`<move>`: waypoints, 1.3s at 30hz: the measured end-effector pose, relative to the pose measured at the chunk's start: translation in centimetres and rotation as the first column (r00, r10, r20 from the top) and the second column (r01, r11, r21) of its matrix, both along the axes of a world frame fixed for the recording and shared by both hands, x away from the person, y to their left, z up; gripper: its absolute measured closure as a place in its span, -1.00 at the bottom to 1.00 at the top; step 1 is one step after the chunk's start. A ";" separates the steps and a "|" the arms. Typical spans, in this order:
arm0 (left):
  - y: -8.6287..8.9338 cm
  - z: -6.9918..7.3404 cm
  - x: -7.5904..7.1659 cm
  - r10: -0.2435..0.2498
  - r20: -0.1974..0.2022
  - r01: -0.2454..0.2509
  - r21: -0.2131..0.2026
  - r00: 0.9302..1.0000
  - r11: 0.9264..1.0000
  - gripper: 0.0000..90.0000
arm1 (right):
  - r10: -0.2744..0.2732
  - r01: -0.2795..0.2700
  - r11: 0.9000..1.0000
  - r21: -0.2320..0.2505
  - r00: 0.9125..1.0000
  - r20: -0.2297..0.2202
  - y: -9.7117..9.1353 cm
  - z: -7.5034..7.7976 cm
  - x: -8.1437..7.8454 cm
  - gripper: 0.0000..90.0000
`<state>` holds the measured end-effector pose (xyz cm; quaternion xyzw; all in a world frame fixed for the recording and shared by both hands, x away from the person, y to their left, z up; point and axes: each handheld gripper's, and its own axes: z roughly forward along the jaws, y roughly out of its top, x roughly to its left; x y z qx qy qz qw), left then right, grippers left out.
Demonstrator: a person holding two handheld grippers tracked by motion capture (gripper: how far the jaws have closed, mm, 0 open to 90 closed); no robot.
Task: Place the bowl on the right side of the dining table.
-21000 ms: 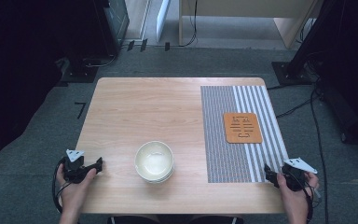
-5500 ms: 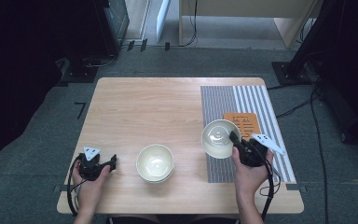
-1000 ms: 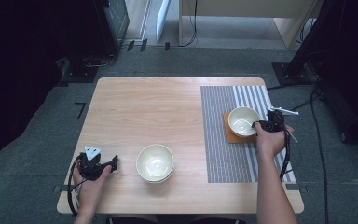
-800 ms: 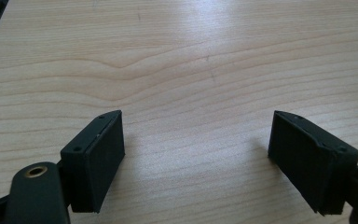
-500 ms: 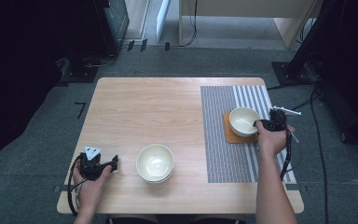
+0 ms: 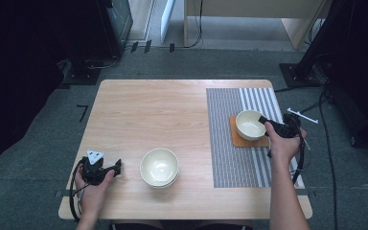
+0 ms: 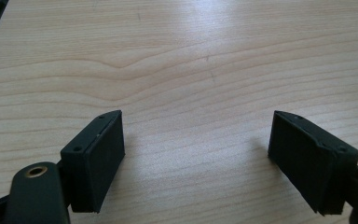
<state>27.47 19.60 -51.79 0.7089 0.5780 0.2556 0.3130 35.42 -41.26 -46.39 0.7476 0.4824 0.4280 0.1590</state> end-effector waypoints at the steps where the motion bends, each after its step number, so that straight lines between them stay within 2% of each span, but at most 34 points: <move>1: 0.0 0.0 0.0 0.000 0.000 0.000 0.000 1.000 1.000 -0.60 | 0.005 -0.005 1.000 -0.001 1.000 0.016 0.0 0.1 -0.2 -0.22; 4: 0.0 0.0 0.0 0.000 0.000 0.000 0.000 1.000 1.000 -0.60 | 0.023 -0.023 1.000 -0.005 0.999 0.039 0.1 0.1 -0.6 -0.25; 5: 0.0 0.0 0.0 0.000 0.000 0.000 0.000 1.000 1.000 -0.60 | 0.009 -0.008 0.999 -0.034 0.999 0.043 0.3 0.2 -1.0 -0.25; 7: 0.0 0.0 0.0 0.000 0.000 0.000 0.000 1.000 1.000 -0.60 | 0.010 -0.007 0.999 -0.040 0.998 0.063 0.4 0.1 -1.4 -0.24; 8: 0.0 0.0 0.0 0.000 0.000 0.000 0.000 1.000 1.000 -0.60 | 0.019 -0.015 0.999 -0.045 0.996 0.083 0.4 0.1 -1.7 -0.25; 11: 0.0 0.0 0.0 0.000 0.000 0.000 0.000 1.000 1.000 -0.60 | 0.052 -0.043 0.995 -0.091 0.993 0.103 0.7 0.0 -2.3 -0.31; 13: 0.0 0.0 0.0 0.000 0.000 0.000 0.001 1.000 1.000 -0.60 | 0.058 -0.044 0.990 -0.137 0.993 0.100 1.1 0.0 -2.6 -0.31; 21: 0.0 0.0 0.0 -0.001 -0.001 0.001 0.002 1.000 1.000 -0.60 | 0.043 -0.017 0.976 -0.216 0.992 0.115 1.8 -0.1 -3.6 -0.38; 25: 0.0 0.0 0.0 -0.002 -0.001 0.002 0.002 1.000 1.000 -0.60 | 0.038 -0.010 0.972 -0.235 0.993 0.113 2.1 -0.1 -4.0 -0.40; 30: 0.0 0.0 0.0 -0.001 0.000 0.001 0.001 1.000 1.000 -0.60 | 0.050 -0.015 0.968 -0.251 0.990 0.134 2.3 -0.1 -4.7 -0.40; 39: 0.0 0.0 0.0 -0.001 0.000 0.001 0.001 1.000 1.000 -0.60 | 0.051 -0.014 0.966 -0.260 0.989 0.136 2.1 -0.2 -6.2 -0.38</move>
